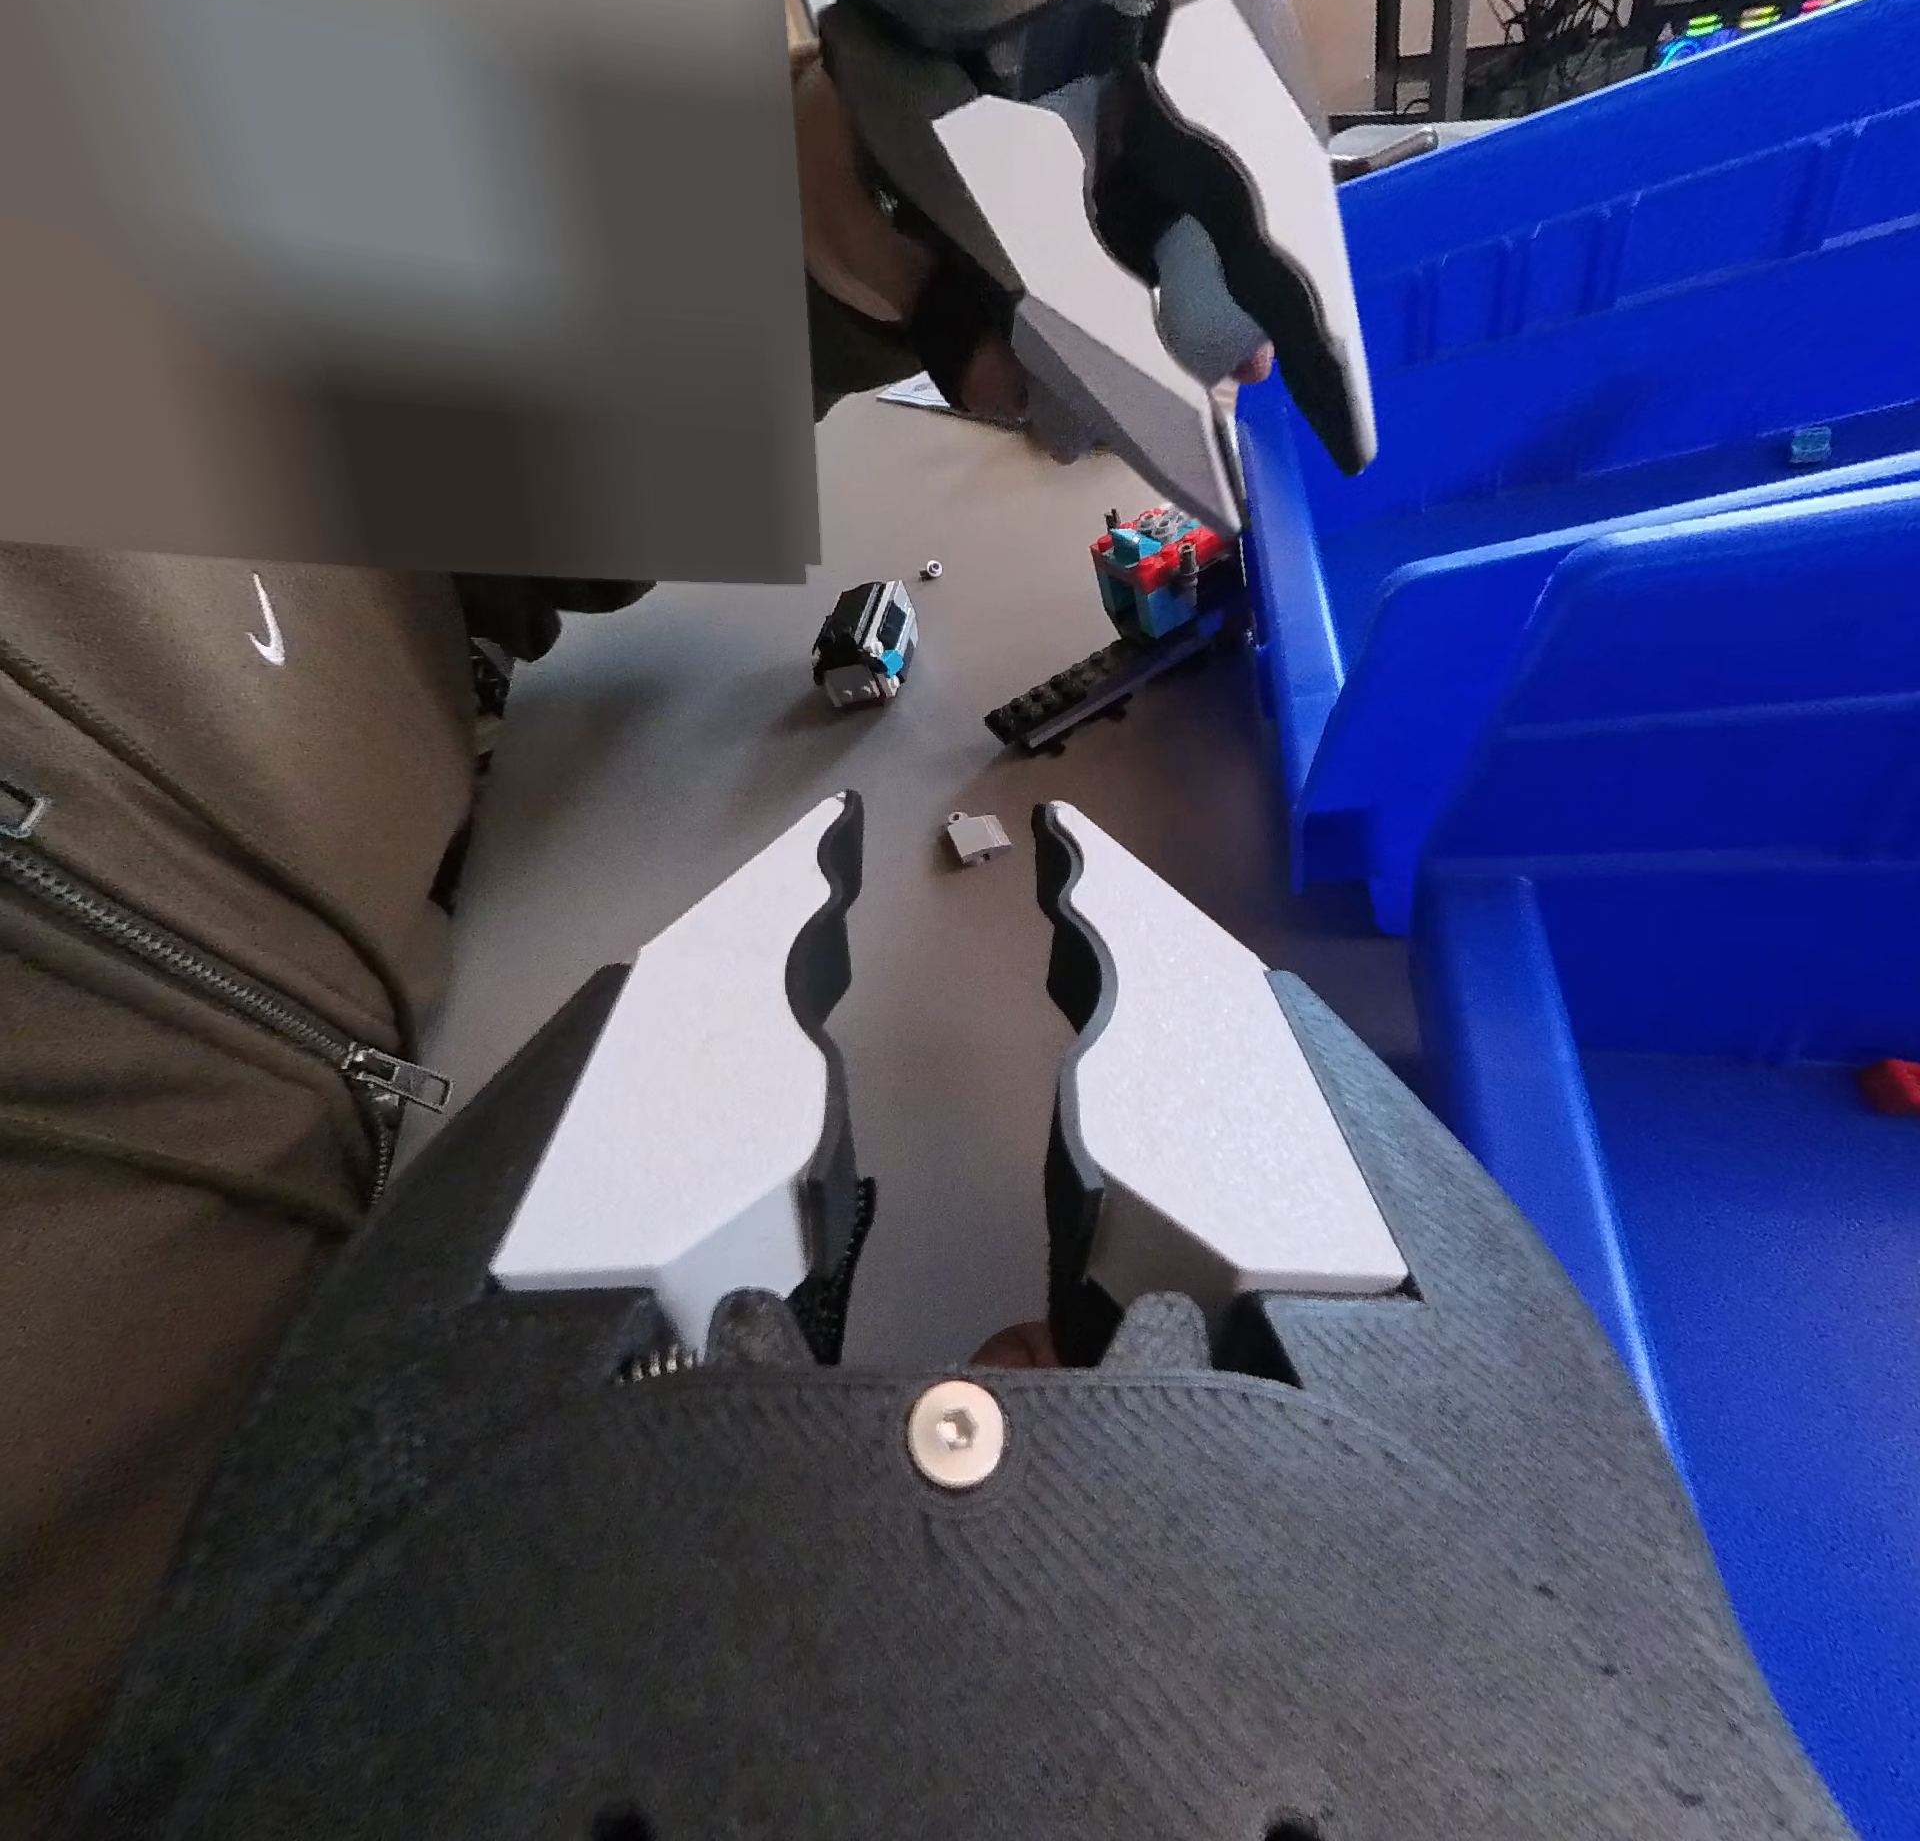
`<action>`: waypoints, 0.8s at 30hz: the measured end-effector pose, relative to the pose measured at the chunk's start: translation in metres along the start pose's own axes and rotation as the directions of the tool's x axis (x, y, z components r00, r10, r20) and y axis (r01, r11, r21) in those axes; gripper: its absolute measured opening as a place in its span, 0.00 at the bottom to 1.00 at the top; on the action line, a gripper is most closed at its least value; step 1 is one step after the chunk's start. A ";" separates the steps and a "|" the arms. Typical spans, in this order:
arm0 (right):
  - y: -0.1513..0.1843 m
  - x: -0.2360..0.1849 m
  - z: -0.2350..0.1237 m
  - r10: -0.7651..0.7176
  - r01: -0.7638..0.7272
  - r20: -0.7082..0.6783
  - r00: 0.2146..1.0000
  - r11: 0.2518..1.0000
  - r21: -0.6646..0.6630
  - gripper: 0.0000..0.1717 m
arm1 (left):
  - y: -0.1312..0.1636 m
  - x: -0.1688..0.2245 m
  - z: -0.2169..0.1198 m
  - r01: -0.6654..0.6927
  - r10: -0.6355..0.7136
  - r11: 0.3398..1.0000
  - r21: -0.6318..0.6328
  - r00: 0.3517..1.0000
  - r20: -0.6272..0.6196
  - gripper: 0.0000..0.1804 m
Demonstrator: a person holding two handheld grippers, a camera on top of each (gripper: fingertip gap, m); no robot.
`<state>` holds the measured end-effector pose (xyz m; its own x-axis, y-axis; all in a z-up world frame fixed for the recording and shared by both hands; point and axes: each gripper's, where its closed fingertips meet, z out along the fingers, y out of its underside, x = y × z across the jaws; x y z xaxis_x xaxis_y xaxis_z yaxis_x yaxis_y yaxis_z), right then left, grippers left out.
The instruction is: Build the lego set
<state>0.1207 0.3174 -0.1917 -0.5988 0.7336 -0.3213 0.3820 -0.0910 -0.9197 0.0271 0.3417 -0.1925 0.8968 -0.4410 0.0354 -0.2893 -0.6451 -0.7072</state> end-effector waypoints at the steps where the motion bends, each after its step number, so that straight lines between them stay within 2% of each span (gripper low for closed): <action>1: 0.000 0.000 0.000 -0.003 0.003 0.001 1.000 1.000 0.001 0.20 | 0.001 0.002 0.001 0.013 -0.013 1.000 -0.014 1.000 -0.018 0.18; 5: 0.000 -0.003 0.000 -0.019 0.019 0.005 1.000 1.000 0.001 0.20 | -0.001 -0.001 0.000 0.030 -0.031 0.998 -0.051 0.999 -0.020 0.18; 12: 0.002 -0.006 0.000 -0.041 0.041 0.004 0.999 0.999 -0.008 0.20 | -0.013 -0.018 0.004 -0.030 0.030 0.991 -0.131 1.000 0.004 0.18; 17: 0.001 -0.005 0.000 -0.032 0.032 0.006 0.999 0.999 -0.003 0.20 | -0.011 -0.058 0.010 -0.009 0.026 0.976 -0.219 0.997 0.074 0.18; 20: 0.001 -0.005 0.000 -0.031 0.032 0.007 0.999 0.999 -0.004 0.20 | -0.004 -0.086 0.019 0.065 -0.022 0.950 -0.305 0.990 0.142 0.17; 24: 0.001 -0.005 0.000 -0.030 0.030 0.008 1.000 1.000 -0.005 0.20 | 0.007 -0.105 0.036 0.051 0.026 0.903 -0.426 0.985 0.173 0.16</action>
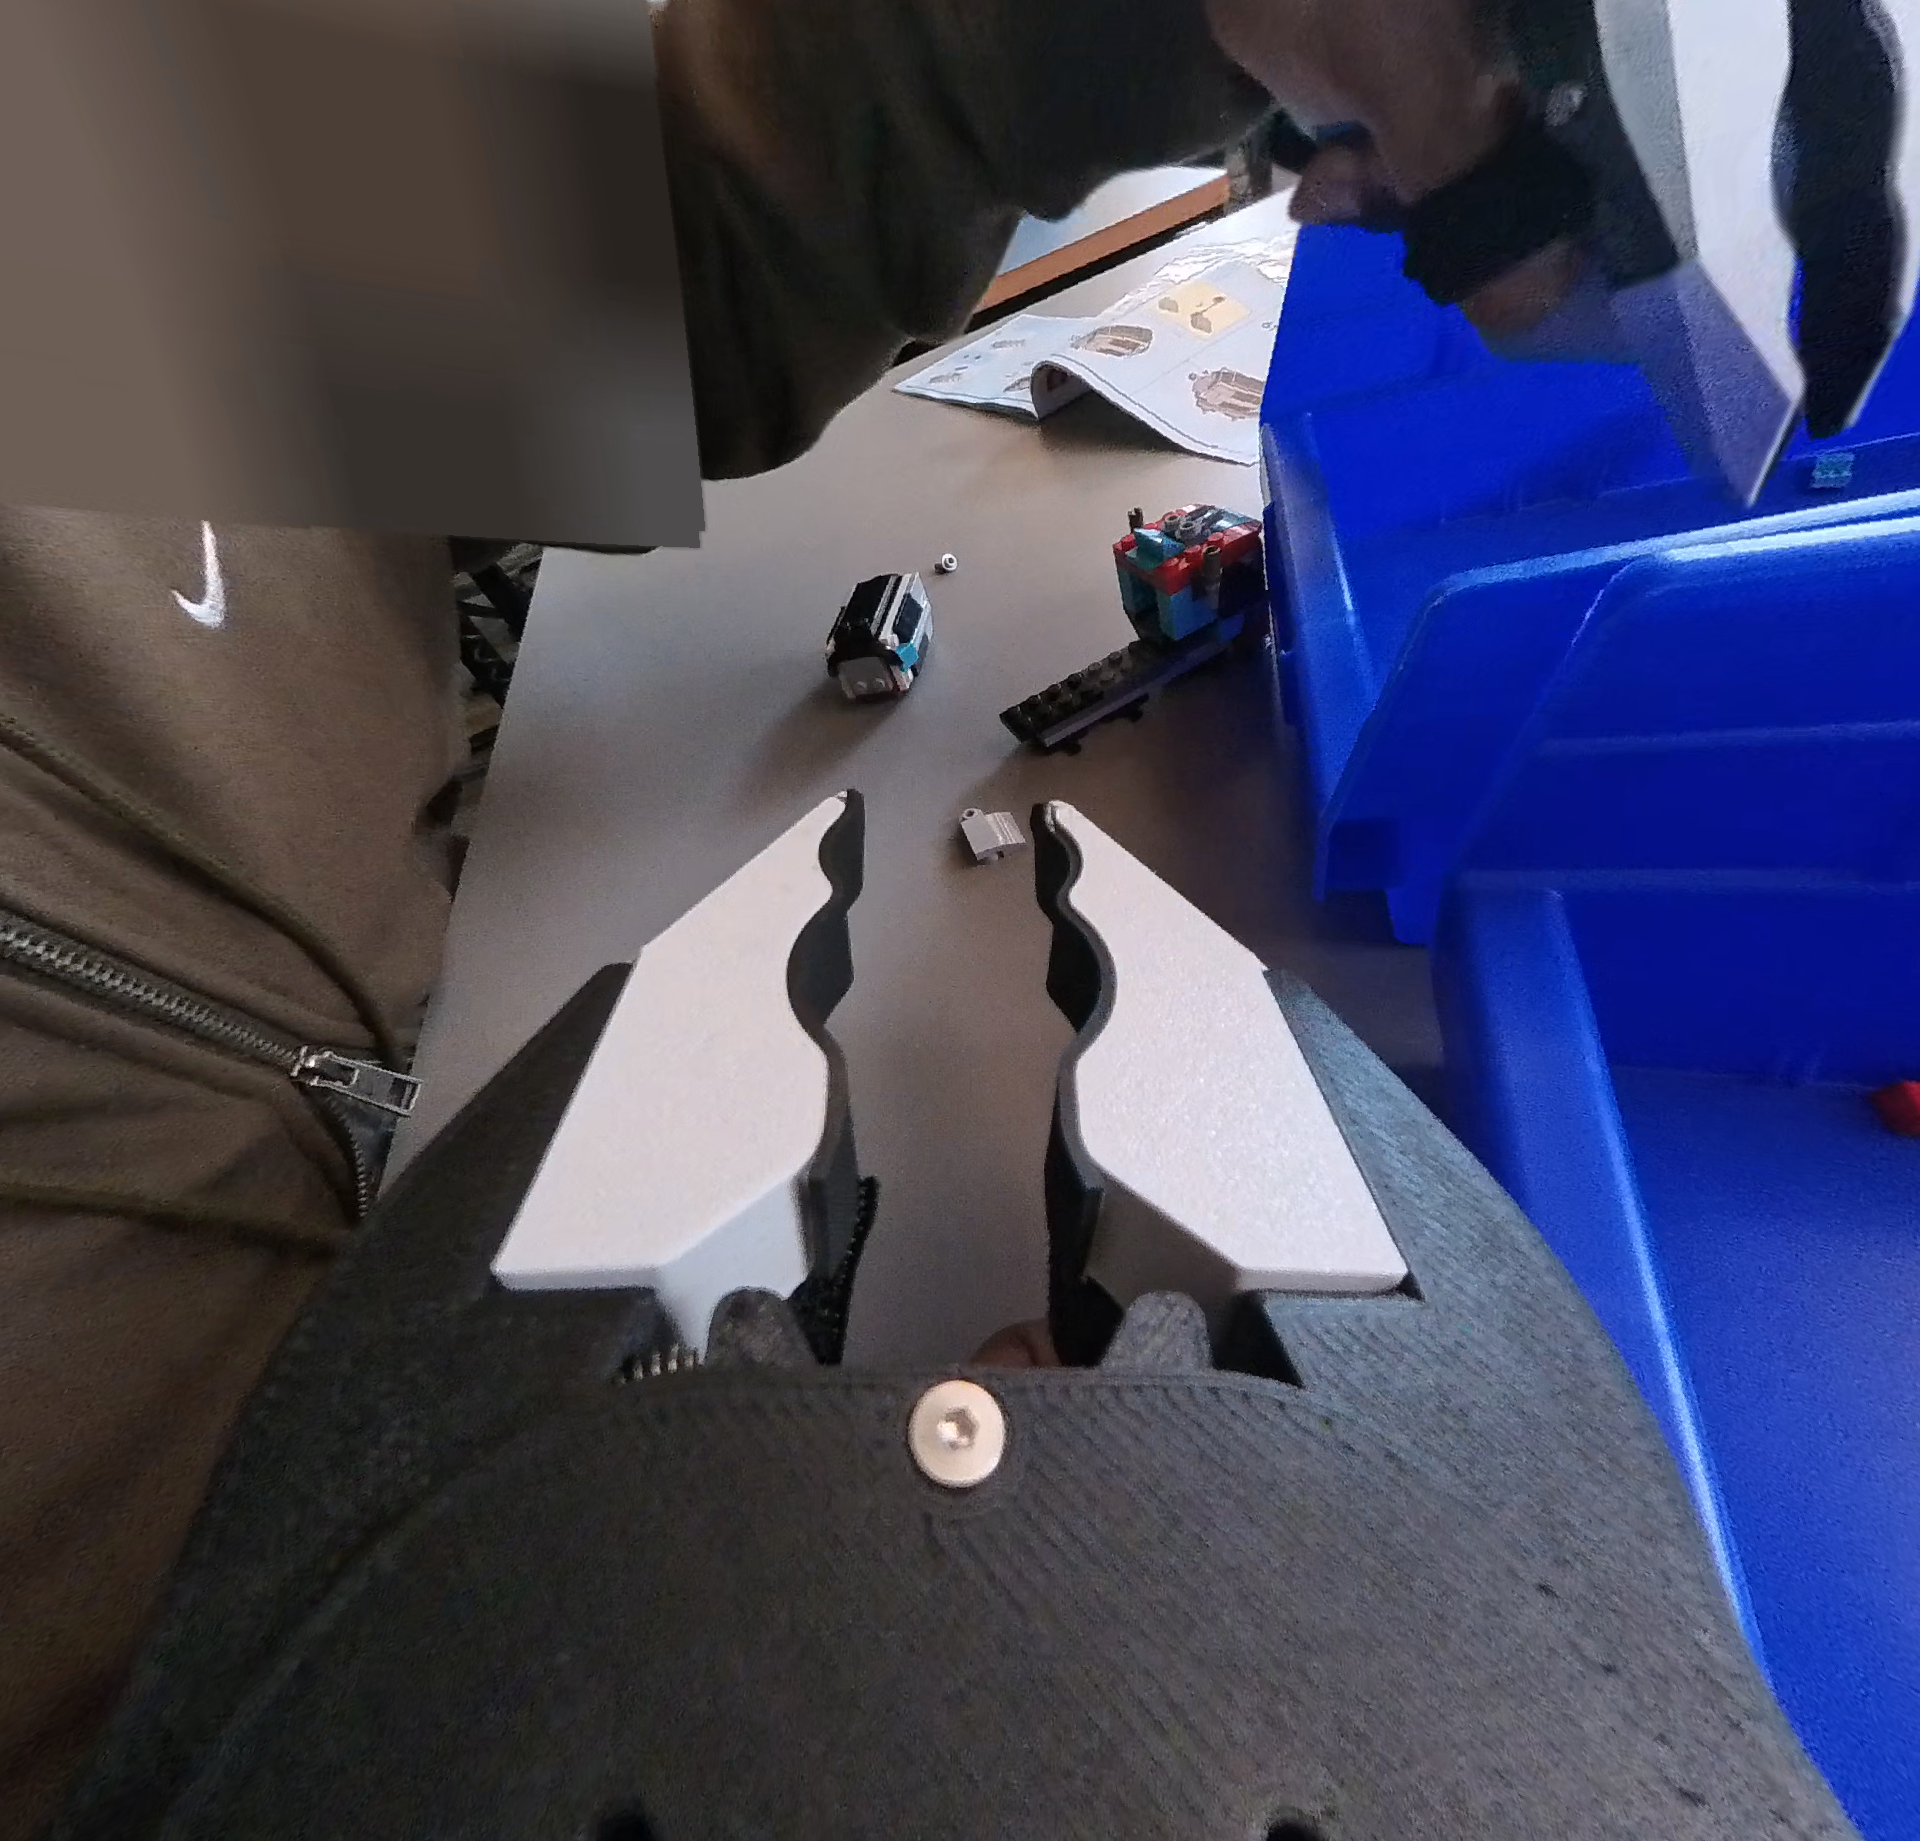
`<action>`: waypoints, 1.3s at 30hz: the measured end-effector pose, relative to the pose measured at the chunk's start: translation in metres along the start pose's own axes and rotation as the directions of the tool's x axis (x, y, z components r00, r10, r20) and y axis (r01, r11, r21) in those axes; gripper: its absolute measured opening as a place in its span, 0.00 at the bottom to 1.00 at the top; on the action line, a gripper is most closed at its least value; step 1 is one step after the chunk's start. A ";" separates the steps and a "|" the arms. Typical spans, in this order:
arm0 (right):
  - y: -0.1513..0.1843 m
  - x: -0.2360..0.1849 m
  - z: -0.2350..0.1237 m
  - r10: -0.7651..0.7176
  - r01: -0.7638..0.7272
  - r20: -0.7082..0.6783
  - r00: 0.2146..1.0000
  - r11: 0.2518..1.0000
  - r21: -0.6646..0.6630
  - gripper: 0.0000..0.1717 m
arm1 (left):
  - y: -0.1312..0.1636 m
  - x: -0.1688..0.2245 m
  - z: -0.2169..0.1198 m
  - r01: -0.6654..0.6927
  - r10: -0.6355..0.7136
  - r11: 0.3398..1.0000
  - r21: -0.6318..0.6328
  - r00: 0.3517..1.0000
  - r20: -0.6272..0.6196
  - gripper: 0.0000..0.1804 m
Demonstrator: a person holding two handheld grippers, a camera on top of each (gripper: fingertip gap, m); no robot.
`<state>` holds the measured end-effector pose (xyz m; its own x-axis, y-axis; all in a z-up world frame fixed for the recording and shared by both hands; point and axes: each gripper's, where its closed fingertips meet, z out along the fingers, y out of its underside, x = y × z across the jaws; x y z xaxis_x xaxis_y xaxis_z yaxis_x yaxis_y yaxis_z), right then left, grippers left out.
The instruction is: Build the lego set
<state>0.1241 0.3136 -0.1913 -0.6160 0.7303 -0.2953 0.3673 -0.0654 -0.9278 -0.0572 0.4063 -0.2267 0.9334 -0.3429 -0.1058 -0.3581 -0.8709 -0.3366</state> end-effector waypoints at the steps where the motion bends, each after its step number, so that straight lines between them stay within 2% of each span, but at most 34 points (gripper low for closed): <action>1: 0.000 0.000 0.000 0.001 -0.001 0.000 1.000 1.000 0.000 0.20 | 0.001 0.001 0.006 -0.034 0.034 0.999 -0.031 0.999 0.002 0.15; 6: 0.000 0.000 0.000 0.005 -0.005 0.003 1.000 1.000 0.002 0.19 | 0.012 -0.006 0.025 -0.172 0.182 0.969 -0.179 0.983 0.036 0.14; 12: 0.000 0.000 0.000 0.004 -0.004 0.005 1.000 1.000 0.000 0.19 | 0.015 -0.009 0.034 -0.262 0.272 0.933 -0.246 0.962 0.007 0.13; 17: 0.000 -0.001 0.000 0.000 0.000 0.004 1.000 1.000 -0.002 0.19 | 0.015 -0.006 0.040 -0.297 0.300 0.918 -0.264 0.954 -0.030 0.10; 22: 0.000 -0.001 0.000 -0.001 0.001 0.004 1.000 1.000 -0.002 0.19 | 0.016 -0.001 0.039 -0.249 0.245 0.935 -0.252 0.968 -0.049 0.06; 26: 0.000 -0.001 0.000 -0.001 0.001 0.003 1.000 1.000 -0.001 0.19 | 0.004 0.013 0.025 -0.163 0.152 0.980 -0.114 0.984 -0.096 0.06; 28: 0.000 -0.001 0.000 0.001 -0.001 0.003 1.000 1.000 0.000 0.19 | -0.009 0.025 0.008 -0.096 0.098 0.995 0.019 0.981 -0.170 0.06; 30: 0.000 0.000 0.000 0.001 -0.001 0.003 1.000 1.000 0.000 0.19 | -0.025 0.037 -0.018 0.010 0.045 0.982 0.187 0.957 -0.288 0.06; 32: 0.000 -0.001 0.000 -0.003 0.003 0.001 1.000 1.000 -0.002 0.19 | -0.040 0.046 -0.051 0.137 0.036 0.922 0.363 0.902 -0.431 0.05; 35: 0.001 -0.001 0.001 -0.010 0.010 0.000 1.000 1.000 -0.006 0.19 | -0.053 0.049 -0.105 0.330 0.103 0.761 0.558 0.789 -0.606 0.06; 37: 0.001 -0.001 0.001 -0.013 0.013 -0.002 1.000 1.000 -0.008 0.19 | -0.053 0.045 -0.130 0.438 0.145 0.666 0.603 0.717 -0.681 0.06; 39: 0.001 -0.001 0.001 -0.013 0.013 -0.003 1.000 1.000 -0.008 0.19 | -0.050 0.042 -0.142 0.496 0.169 0.613 0.615 0.678 -0.715 0.05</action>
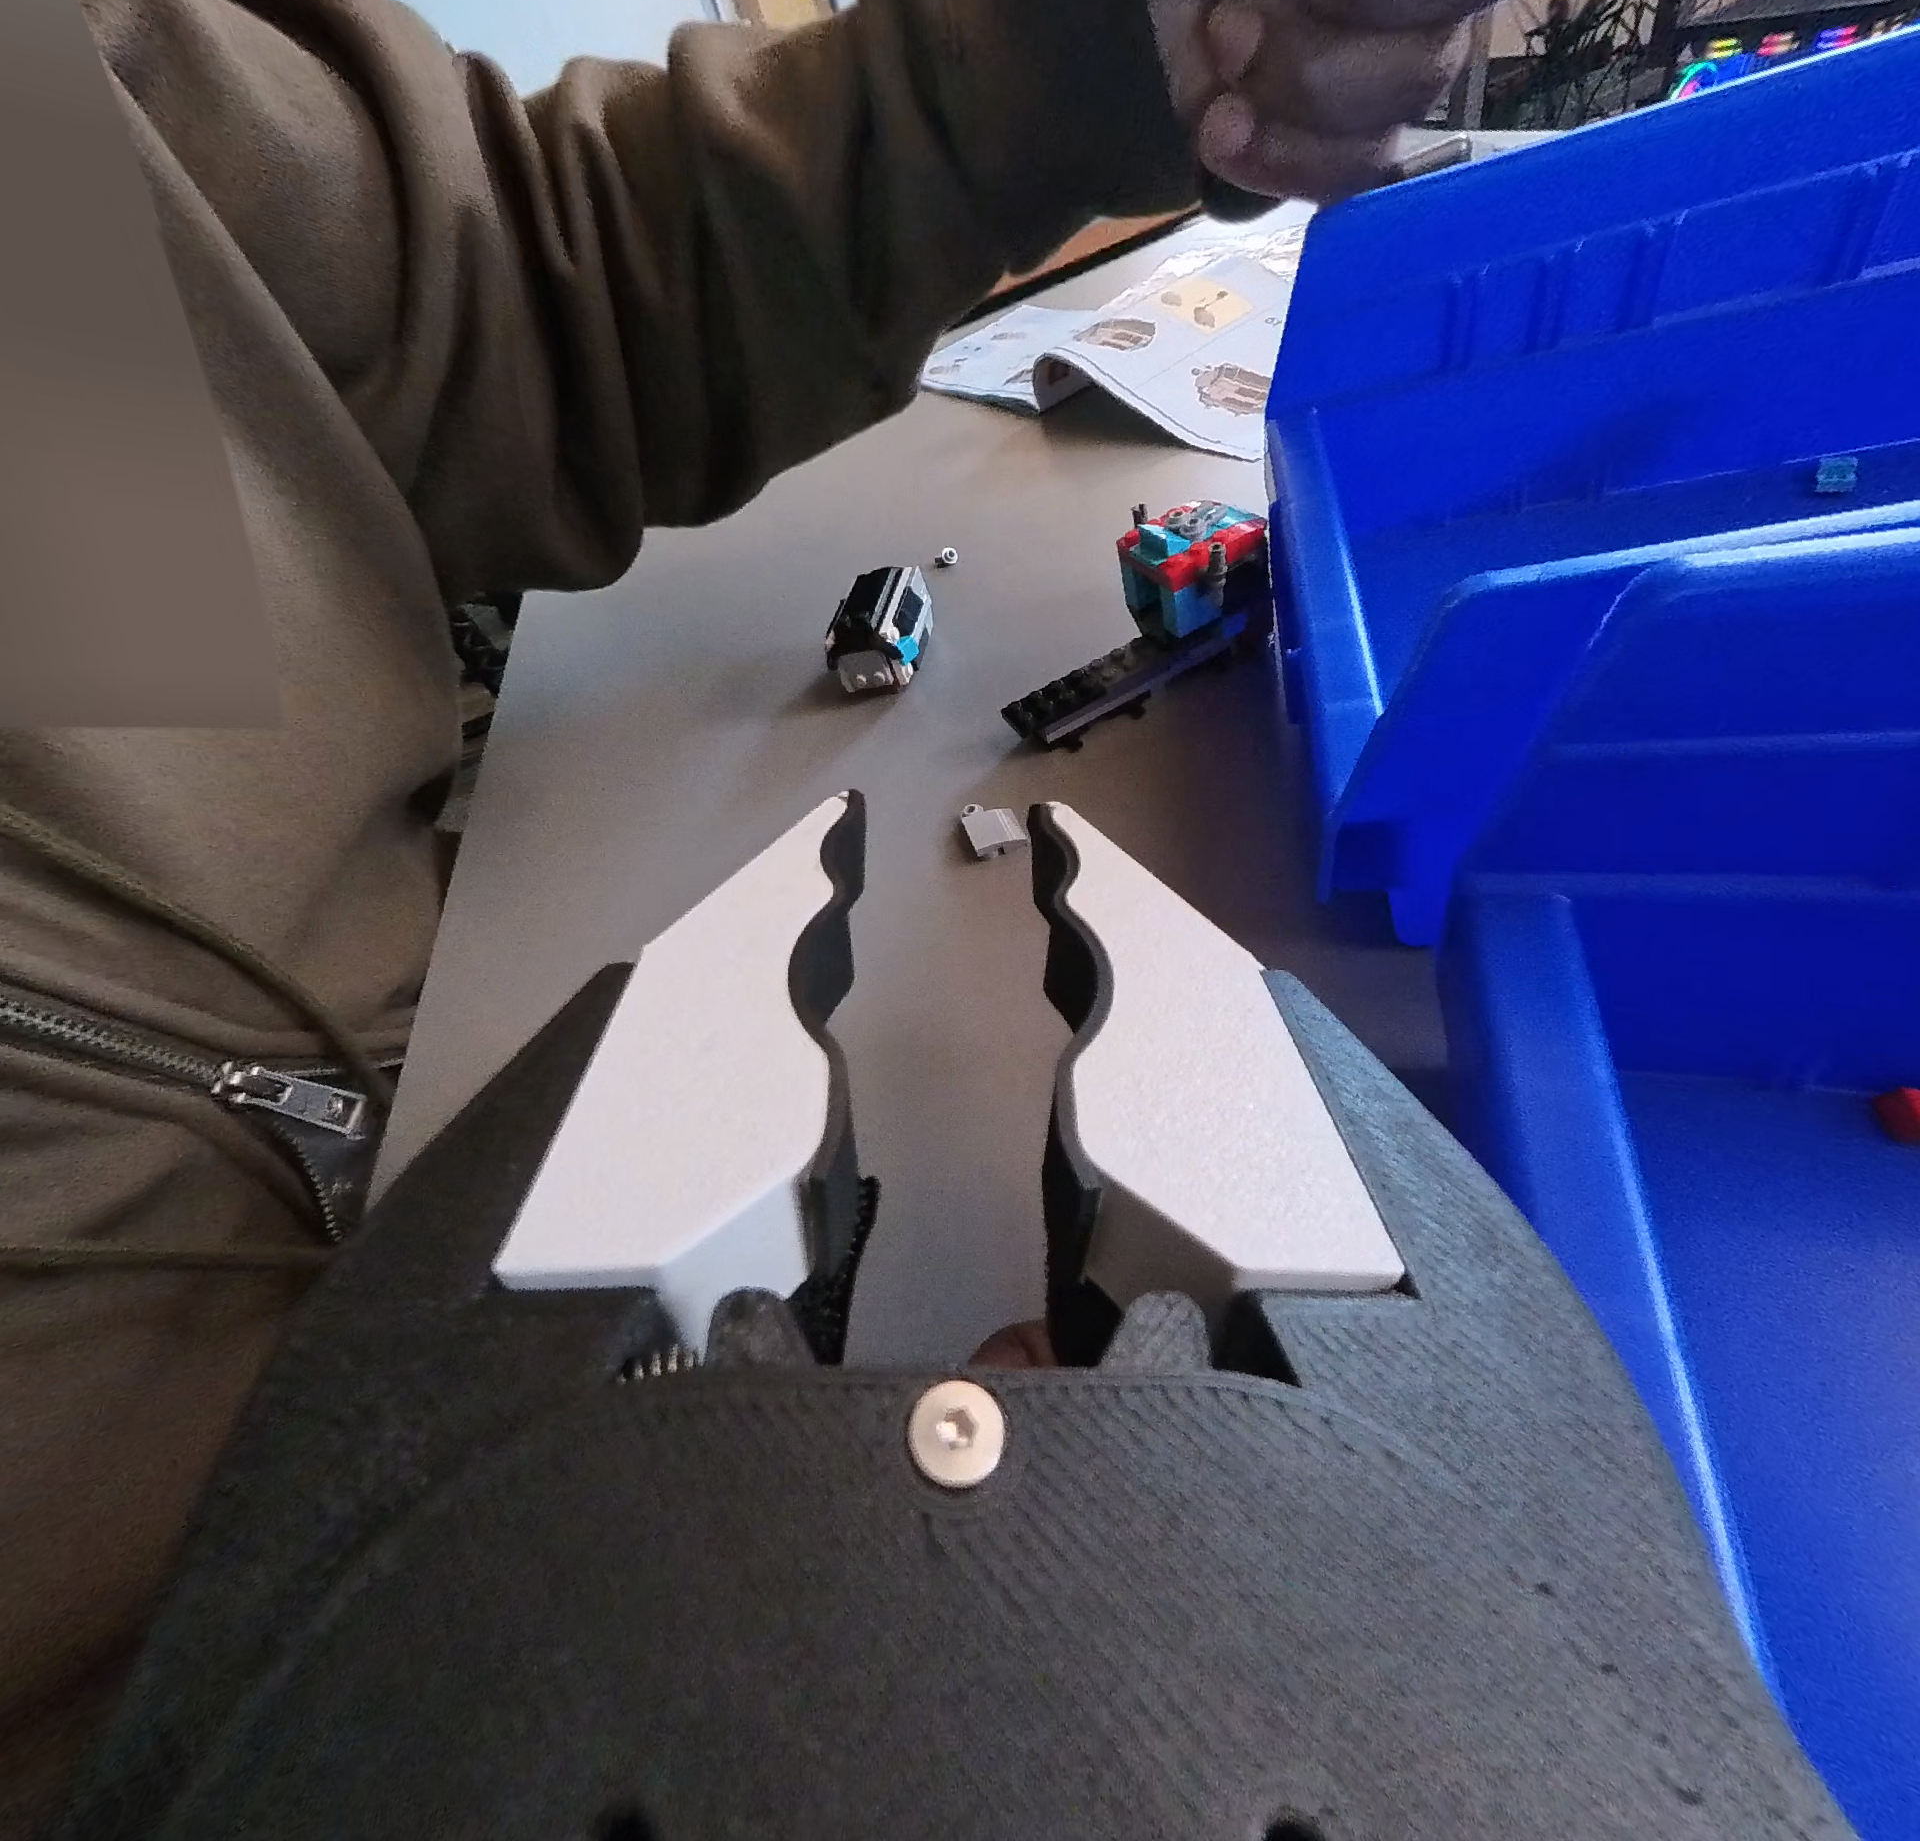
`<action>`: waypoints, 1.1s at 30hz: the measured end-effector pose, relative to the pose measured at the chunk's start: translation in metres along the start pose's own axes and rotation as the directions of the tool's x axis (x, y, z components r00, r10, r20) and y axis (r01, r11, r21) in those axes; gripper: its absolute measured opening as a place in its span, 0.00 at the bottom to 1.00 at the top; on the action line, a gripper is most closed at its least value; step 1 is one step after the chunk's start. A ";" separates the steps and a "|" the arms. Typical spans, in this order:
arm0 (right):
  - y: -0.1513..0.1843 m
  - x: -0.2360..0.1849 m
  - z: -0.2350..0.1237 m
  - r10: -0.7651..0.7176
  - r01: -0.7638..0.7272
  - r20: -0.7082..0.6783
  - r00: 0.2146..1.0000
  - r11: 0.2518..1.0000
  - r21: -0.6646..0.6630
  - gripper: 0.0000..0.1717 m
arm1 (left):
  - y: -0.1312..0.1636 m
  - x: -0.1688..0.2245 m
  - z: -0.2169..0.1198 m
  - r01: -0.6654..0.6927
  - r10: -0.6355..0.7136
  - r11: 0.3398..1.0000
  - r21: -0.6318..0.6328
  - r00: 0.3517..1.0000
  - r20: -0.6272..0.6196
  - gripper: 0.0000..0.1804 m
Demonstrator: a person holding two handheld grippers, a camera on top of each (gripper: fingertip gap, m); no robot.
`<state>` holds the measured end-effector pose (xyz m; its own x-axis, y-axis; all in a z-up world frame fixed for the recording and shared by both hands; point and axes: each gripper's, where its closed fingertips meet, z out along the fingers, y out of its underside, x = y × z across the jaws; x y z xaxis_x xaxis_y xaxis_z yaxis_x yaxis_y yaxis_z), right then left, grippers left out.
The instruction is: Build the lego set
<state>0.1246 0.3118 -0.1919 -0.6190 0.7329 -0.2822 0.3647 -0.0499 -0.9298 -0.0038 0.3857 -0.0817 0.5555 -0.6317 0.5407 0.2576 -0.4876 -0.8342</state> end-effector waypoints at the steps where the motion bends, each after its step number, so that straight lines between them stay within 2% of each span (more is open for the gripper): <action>1: 0.000 0.000 0.000 0.000 0.000 -0.001 1.000 1.000 0.000 0.19 | -0.001 0.000 -0.003 0.007 -0.007 1.000 0.019 1.000 -0.007 0.05; 5: 0.000 0.000 0.000 -0.004 0.004 -0.002 1.000 1.000 -0.001 0.19 | -0.002 0.004 -0.005 -0.001 0.001 0.999 0.046 1.000 -0.018 0.05; 10: 0.000 -0.001 0.000 -0.008 0.008 -0.003 1.000 1.000 -0.002 0.19 | 0.001 0.000 0.001 -0.025 0.024 1.000 0.001 0.999 0.026 0.05; 12: 0.000 0.000 0.000 -0.009 0.009 -0.004 1.000 1.000 -0.002 0.19 | 0.008 -0.013 0.005 -0.018 0.027 0.997 -0.069 0.992 0.123 0.06; 14: 0.000 0.000 0.000 -0.007 0.007 -0.004 1.000 1.000 -0.002 0.19 | 0.027 -0.039 0.008 0.012 0.057 0.975 -0.222 0.950 0.306 0.06; 16: 0.000 0.000 0.000 -0.005 0.005 -0.004 1.000 1.000 -0.002 0.19 | 0.050 -0.066 0.006 0.070 0.143 0.916 -0.396 0.863 0.484 0.05; 17: 0.000 0.000 0.000 -0.003 0.003 -0.003 1.000 1.000 -0.002 0.19 | 0.059 -0.076 0.005 0.085 0.210 0.877 -0.473 0.818 0.535 0.06; 19: 0.000 0.001 0.000 0.001 -0.001 -0.003 1.000 1.000 -0.002 0.19 | 0.074 -0.091 0.006 0.100 0.345 0.788 -0.608 0.745 0.571 0.06; 22: 0.000 0.001 -0.001 0.007 -0.007 -0.002 1.000 1.000 0.000 0.19 | 0.098 -0.109 0.007 0.148 0.489 0.640 -0.754 0.679 0.548 0.06; 25: 0.000 0.001 -0.001 0.007 -0.007 -0.001 1.000 1.000 0.001 0.19 | 0.120 -0.125 0.006 0.203 0.538 0.533 -0.821 0.667 0.515 0.06; 27: 0.000 0.001 -0.001 0.007 -0.007 0.000 1.000 1.000 0.002 0.19 | 0.130 -0.131 0.005 0.226 0.538 0.500 -0.836 0.675 0.504 0.06; 33: -0.001 0.002 -0.001 0.022 -0.022 0.006 1.000 1.000 0.006 0.19 | 0.137 -0.134 0.003 0.240 0.512 0.498 -0.833 0.694 0.506 0.06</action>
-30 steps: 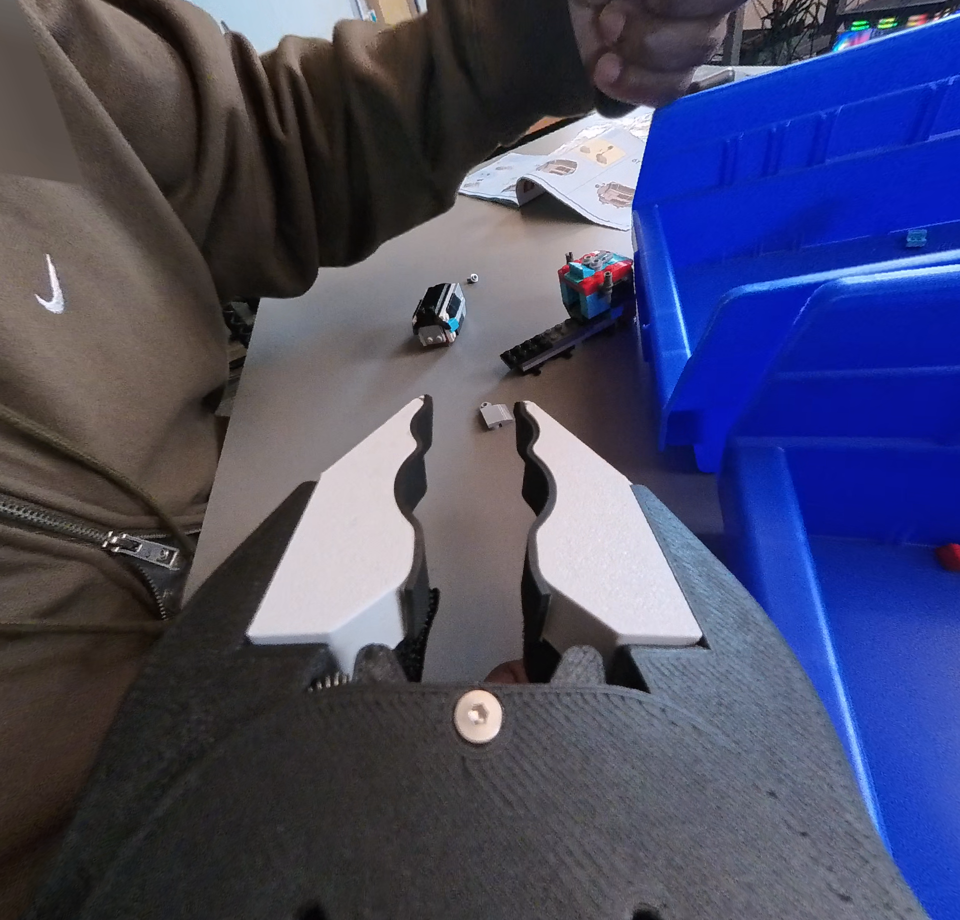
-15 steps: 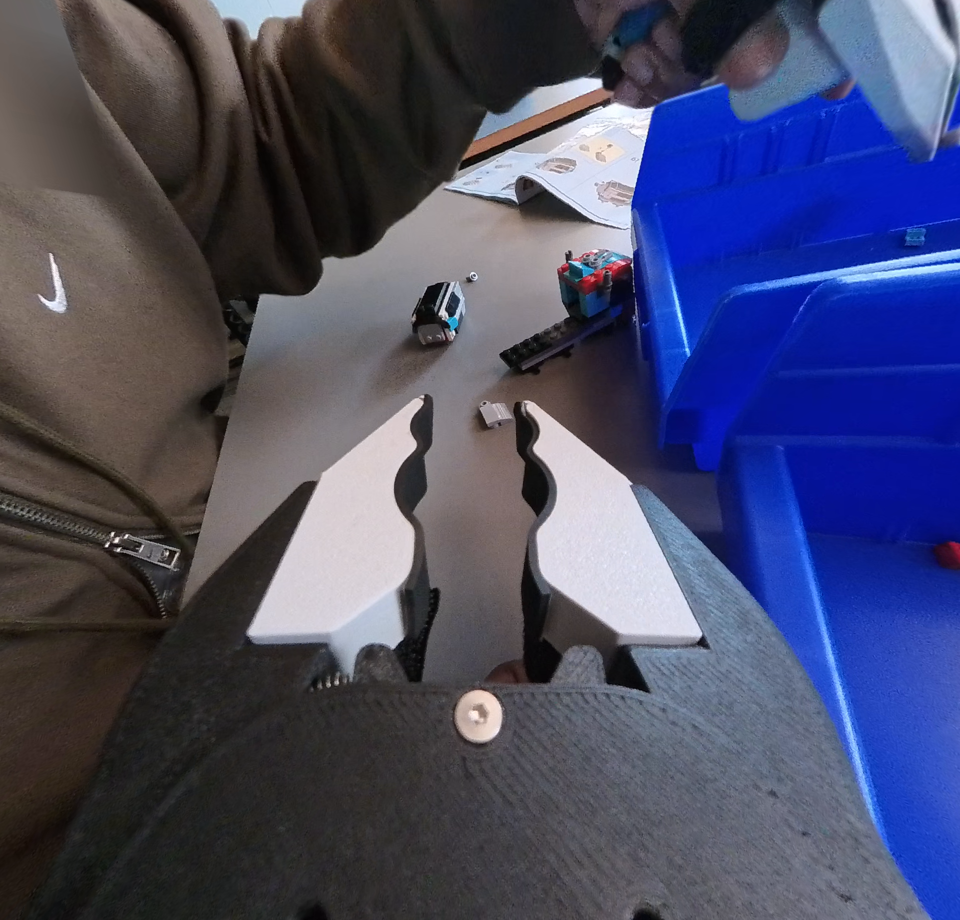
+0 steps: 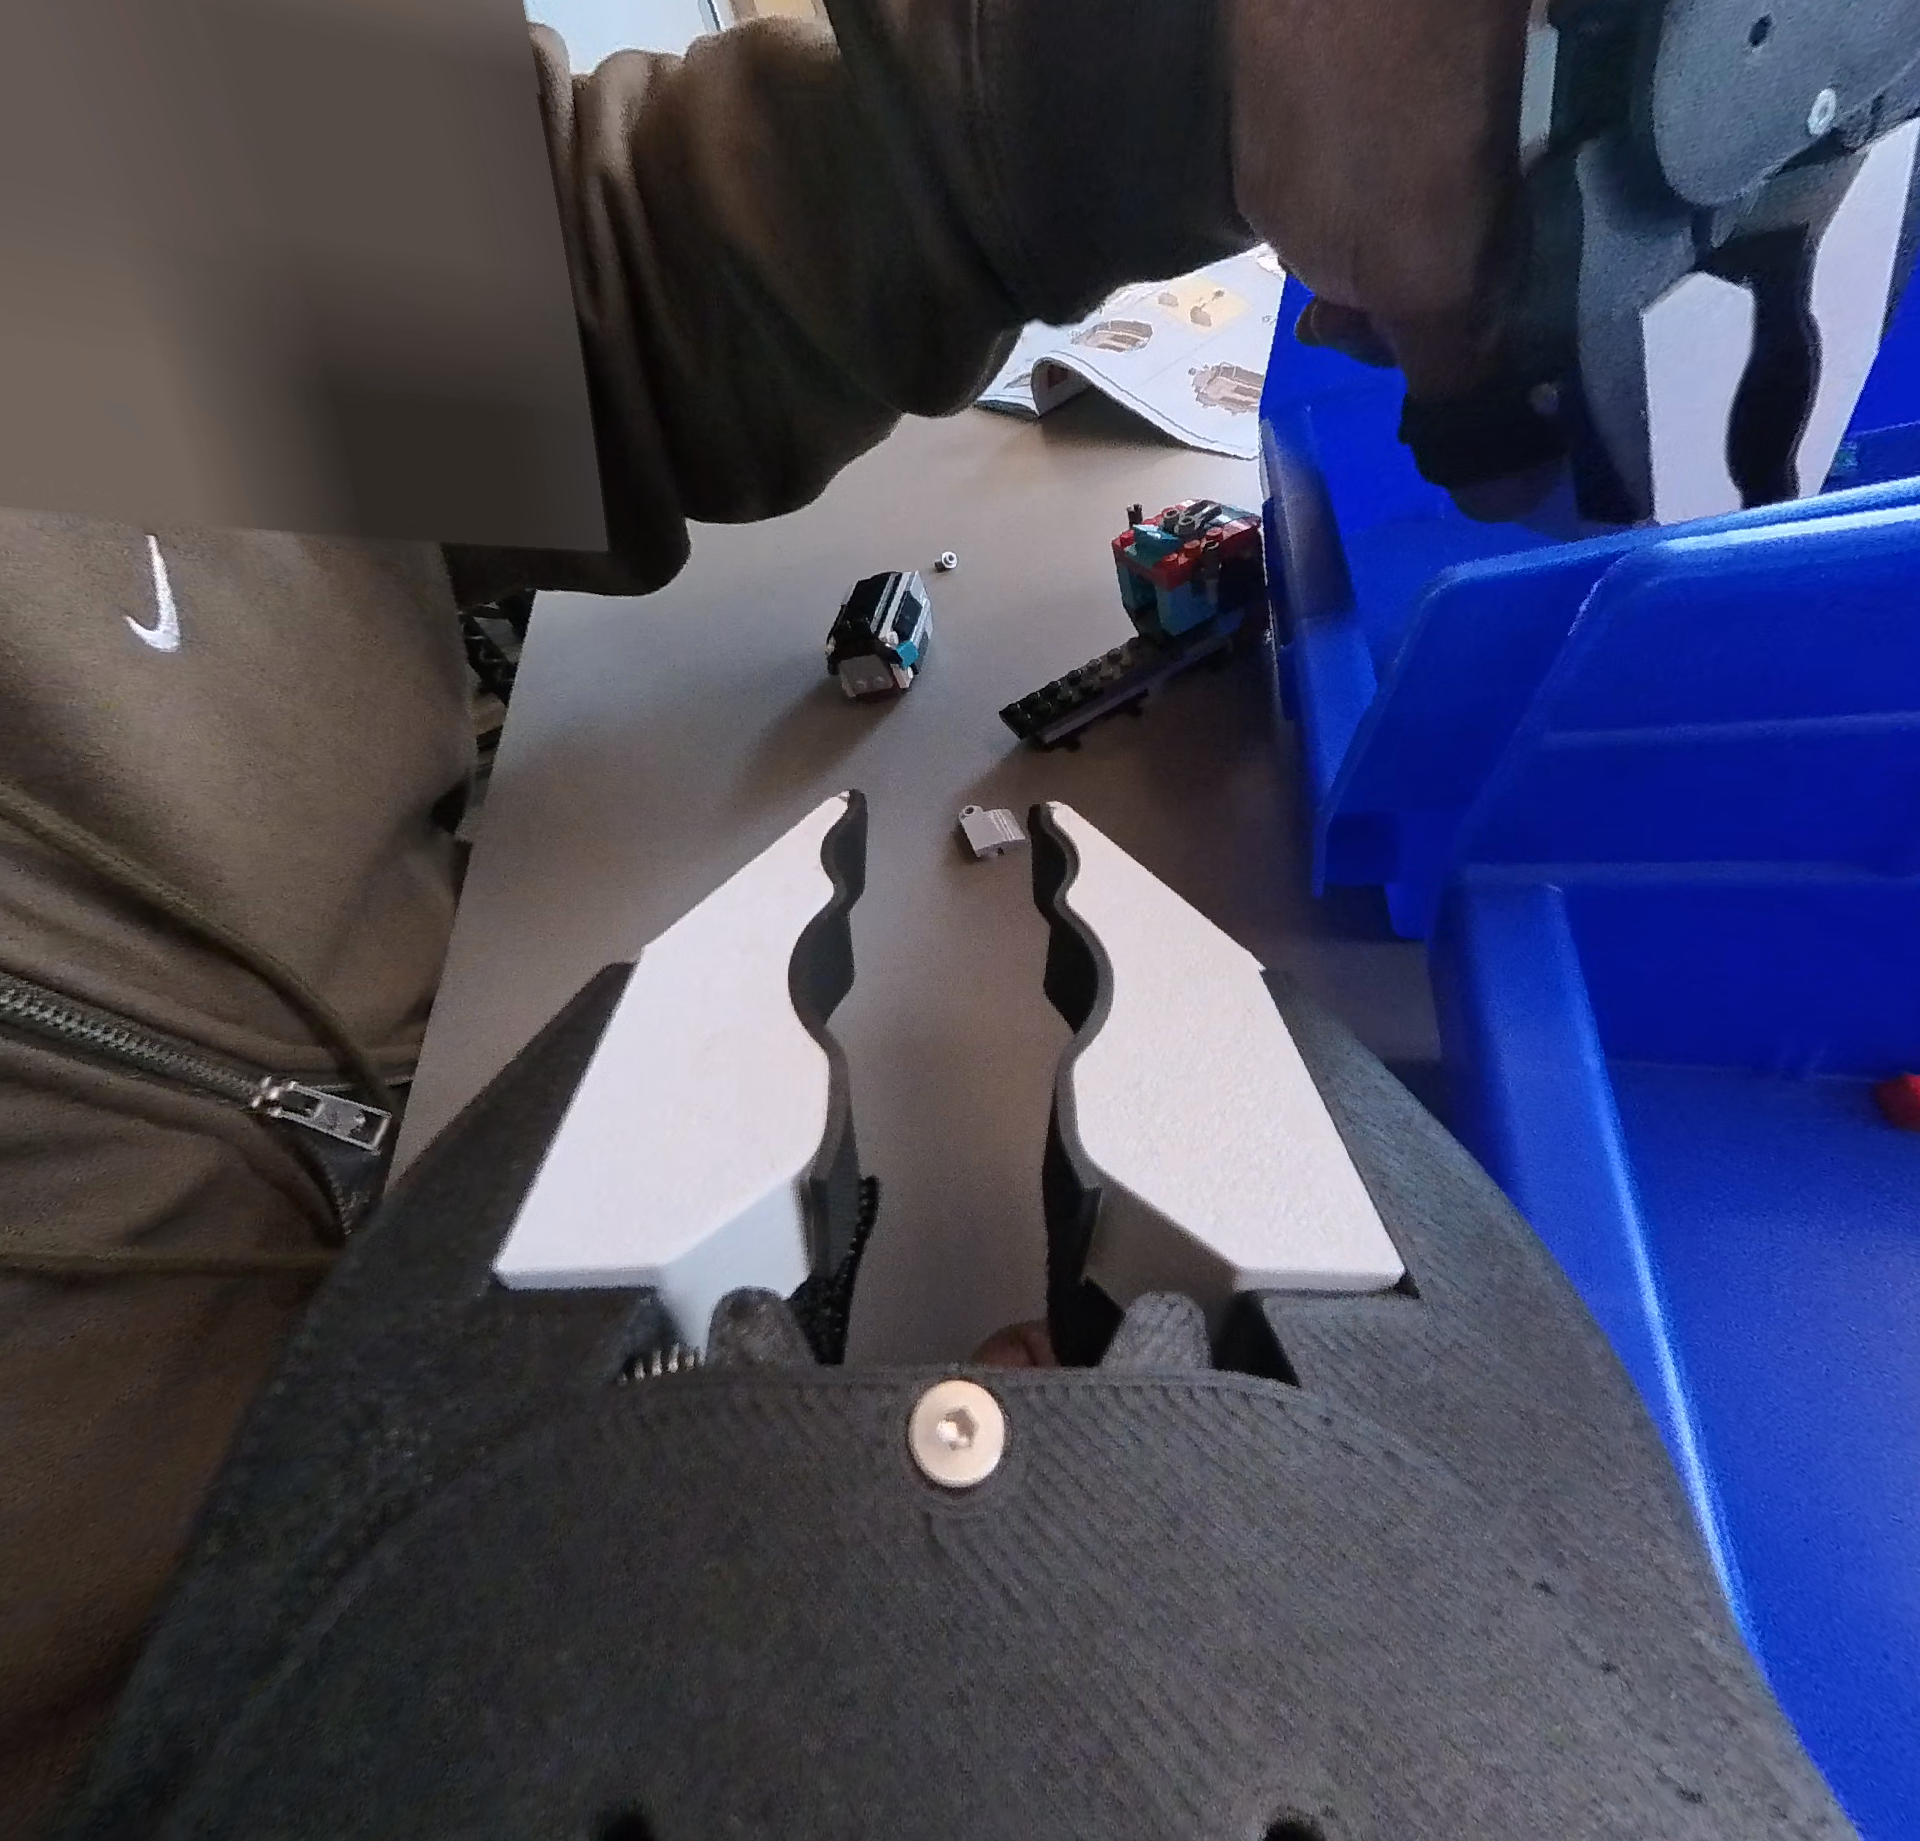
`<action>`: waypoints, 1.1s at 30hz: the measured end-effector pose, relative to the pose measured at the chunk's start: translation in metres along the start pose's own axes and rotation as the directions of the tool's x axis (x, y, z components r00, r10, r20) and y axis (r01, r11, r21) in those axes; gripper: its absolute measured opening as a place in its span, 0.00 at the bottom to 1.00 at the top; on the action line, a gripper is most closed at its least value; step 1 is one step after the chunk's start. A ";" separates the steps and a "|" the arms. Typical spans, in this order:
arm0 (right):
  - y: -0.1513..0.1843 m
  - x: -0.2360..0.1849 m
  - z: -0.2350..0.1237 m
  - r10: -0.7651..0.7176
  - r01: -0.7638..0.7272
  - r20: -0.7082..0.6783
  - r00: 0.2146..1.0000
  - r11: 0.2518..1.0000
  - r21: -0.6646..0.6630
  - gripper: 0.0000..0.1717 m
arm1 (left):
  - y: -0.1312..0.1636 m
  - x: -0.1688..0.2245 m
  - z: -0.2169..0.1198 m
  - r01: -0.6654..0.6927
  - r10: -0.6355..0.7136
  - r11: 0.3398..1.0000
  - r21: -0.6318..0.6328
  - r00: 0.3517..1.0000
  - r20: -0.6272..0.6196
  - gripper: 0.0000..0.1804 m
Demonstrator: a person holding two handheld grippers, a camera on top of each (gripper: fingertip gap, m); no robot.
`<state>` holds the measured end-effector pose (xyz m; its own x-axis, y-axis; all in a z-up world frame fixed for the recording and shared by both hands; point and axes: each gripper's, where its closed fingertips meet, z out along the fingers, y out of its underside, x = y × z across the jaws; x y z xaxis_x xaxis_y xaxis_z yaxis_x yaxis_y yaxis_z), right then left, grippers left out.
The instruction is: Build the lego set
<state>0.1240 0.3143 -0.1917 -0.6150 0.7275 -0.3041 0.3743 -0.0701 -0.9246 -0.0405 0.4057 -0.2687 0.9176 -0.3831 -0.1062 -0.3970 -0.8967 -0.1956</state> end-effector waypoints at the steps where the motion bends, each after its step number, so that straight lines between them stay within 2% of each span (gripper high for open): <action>1: 0.000 0.000 0.000 0.004 -0.004 0.001 1.000 1.000 0.001 0.19 | 0.001 -0.001 0.000 0.003 -0.003 1.000 0.001 1.000 -0.002 0.07; 6: 0.000 0.001 0.000 0.016 -0.016 0.004 1.000 1.000 0.002 0.19 | -0.010 0.002 -0.019 0.031 -0.026 0.994 0.108 0.999 -0.044 0.12; 10: 0.000 0.002 0.000 0.021 -0.021 0.007 1.000 1.000 0.002 0.19 | -0.031 0.042 -0.037 0.026 0.039 0.968 0.249 0.967 -0.252 0.11; 13: -0.001 0.002 0.000 0.031 -0.031 0.009 0.999 1.000 0.004 0.19 | -0.034 0.070 -0.033 -0.024 0.117 0.962 0.271 0.936 -0.331 0.11; 22: -0.001 0.003 -0.001 0.037 -0.038 0.011 0.999 0.999 0.008 0.19 | -0.034 0.082 -0.005 -0.102 0.161 0.973 0.205 0.942 -0.295 0.10; 33: -0.001 0.003 -0.001 0.038 -0.038 0.010 0.999 0.999 0.008 0.19 | -0.032 0.074 -0.006 -0.109 0.161 0.973 0.205 0.954 -0.253 0.04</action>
<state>0.1224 0.3169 -0.1912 -0.6074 0.7175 -0.3411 0.3915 -0.1033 -0.9144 0.0405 0.4041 -0.2643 0.8166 -0.5658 0.1142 -0.4907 -0.7847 -0.3788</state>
